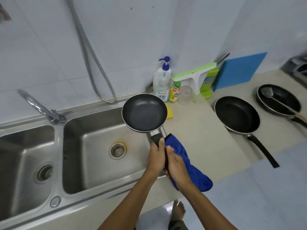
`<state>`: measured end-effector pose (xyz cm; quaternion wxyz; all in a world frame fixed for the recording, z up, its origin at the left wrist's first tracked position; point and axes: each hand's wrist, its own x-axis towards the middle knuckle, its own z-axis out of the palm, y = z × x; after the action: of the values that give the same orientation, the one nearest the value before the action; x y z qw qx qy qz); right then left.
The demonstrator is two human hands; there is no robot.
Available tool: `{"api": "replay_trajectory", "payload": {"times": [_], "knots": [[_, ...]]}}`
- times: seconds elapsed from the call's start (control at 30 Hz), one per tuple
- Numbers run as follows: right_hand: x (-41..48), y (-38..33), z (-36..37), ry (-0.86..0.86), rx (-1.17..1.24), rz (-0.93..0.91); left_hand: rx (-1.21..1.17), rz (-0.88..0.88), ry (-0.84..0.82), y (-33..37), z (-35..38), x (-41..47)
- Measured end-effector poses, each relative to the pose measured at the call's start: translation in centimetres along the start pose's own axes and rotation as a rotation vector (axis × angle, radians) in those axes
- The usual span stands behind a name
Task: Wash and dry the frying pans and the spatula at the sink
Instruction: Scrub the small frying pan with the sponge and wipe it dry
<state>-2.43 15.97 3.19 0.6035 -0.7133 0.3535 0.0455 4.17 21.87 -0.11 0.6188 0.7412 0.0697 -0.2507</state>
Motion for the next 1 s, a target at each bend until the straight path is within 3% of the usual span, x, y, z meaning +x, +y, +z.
{"api": "replay_trajectory", "payload": {"times": [0.2,0.37,1.0], "knots": [[2.7,4.2,-12.3,0.034,0.005,-0.001,-0.011,-0.071,-0.174,0.7,11.7,-1.3],[4.8,7.2,-17.9,0.07,0.002,0.044,-0.013,-0.167,-0.242,0.3,18.5,-0.7],[9.2,11.9,-21.8,-0.024,0.019,0.072,0.069,-0.175,-0.229,-1.9,23.8,1.7]]}}
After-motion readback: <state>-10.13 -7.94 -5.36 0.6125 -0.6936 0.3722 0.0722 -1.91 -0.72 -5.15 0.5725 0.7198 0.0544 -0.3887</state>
